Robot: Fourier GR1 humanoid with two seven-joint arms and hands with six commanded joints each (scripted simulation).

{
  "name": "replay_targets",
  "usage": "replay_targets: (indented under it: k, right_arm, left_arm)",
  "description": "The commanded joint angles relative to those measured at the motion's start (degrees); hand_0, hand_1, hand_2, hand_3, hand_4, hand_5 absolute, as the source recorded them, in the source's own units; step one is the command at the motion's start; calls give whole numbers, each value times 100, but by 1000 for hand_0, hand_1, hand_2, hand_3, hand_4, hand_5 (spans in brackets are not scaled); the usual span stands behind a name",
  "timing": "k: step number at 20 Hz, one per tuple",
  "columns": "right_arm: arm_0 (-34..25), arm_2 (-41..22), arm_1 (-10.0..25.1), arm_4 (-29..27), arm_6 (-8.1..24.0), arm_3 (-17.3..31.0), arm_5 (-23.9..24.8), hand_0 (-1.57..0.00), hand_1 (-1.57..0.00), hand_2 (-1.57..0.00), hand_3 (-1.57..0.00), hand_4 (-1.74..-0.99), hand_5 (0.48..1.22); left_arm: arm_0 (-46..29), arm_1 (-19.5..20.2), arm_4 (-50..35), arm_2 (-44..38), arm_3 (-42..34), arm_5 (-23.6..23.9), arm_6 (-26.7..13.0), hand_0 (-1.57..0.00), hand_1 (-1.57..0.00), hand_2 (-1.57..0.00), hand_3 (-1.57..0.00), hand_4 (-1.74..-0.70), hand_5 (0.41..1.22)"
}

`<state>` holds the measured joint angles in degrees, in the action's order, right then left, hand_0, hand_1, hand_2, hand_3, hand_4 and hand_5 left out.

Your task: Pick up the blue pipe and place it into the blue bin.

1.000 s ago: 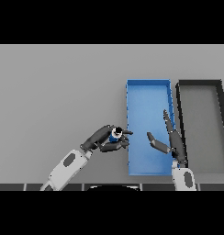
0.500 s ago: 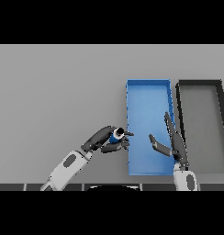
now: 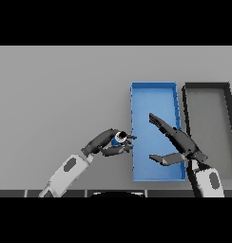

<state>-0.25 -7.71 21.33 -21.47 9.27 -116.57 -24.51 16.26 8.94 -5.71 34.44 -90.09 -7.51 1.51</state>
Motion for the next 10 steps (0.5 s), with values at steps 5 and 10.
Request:
replay_targets:
  k: [5,10]
  right_arm:
    - [-845,-542,15,159,450,85,-333,1,1,1,1,-1306,521]
    - [-1498,-1015,-311,181,878,313,-456,1,1,1,1,-1232,531]
  left_arm:
    - [-68,11,38,62,34,-89,83,-1571,-1571,-1571,-1484,-1741,1221]
    - [33,-28,-60,20,11,-187,129,-1571,-1571,-1571,-1516,-1741,1221]
